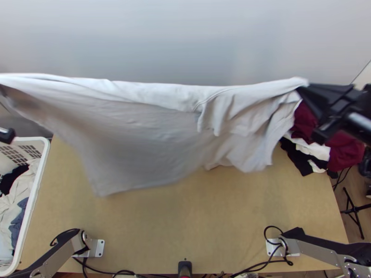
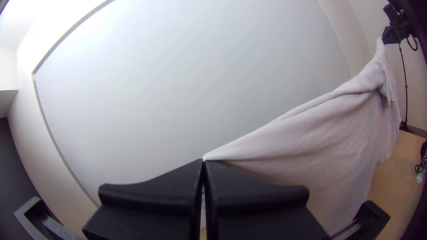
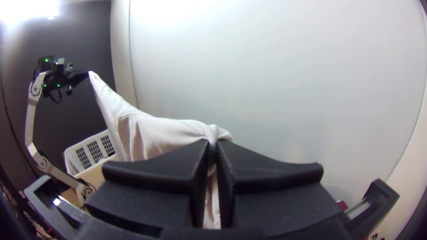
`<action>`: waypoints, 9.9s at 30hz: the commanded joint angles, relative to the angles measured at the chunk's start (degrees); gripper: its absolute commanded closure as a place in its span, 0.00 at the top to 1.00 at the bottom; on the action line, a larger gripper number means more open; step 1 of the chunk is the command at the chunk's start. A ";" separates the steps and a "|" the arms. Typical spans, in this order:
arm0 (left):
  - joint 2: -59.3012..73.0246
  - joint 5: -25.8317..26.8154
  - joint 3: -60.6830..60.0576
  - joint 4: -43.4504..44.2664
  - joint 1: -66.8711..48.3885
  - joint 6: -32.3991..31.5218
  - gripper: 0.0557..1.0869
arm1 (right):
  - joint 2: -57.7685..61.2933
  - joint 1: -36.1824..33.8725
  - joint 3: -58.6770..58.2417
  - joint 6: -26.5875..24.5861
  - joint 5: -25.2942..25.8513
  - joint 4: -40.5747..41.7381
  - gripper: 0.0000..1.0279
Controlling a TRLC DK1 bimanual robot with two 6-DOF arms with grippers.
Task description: Fold the t-shirt
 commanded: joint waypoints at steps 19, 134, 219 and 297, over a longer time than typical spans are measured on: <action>-17.58 3.30 -42.67 31.02 1.81 -9.96 0.04 | -19.18 -10.75 -34.30 15.73 -4.49 29.81 0.04; 35.94 -8.74 -52.43 34.98 -17.61 -3.81 0.04 | 45.34 -17.34 -27.97 -3.60 -0.10 14.43 0.03; -10.90 -12.35 -77.83 1.67 -35.81 14.74 0.95 | 3.68 -5.65 -72.62 -3.25 9.39 1.95 0.93; -12.57 -19.90 -92.42 12.04 -54.70 17.64 0.43 | 2.97 19.48 -90.29 -10.72 20.38 15.58 0.29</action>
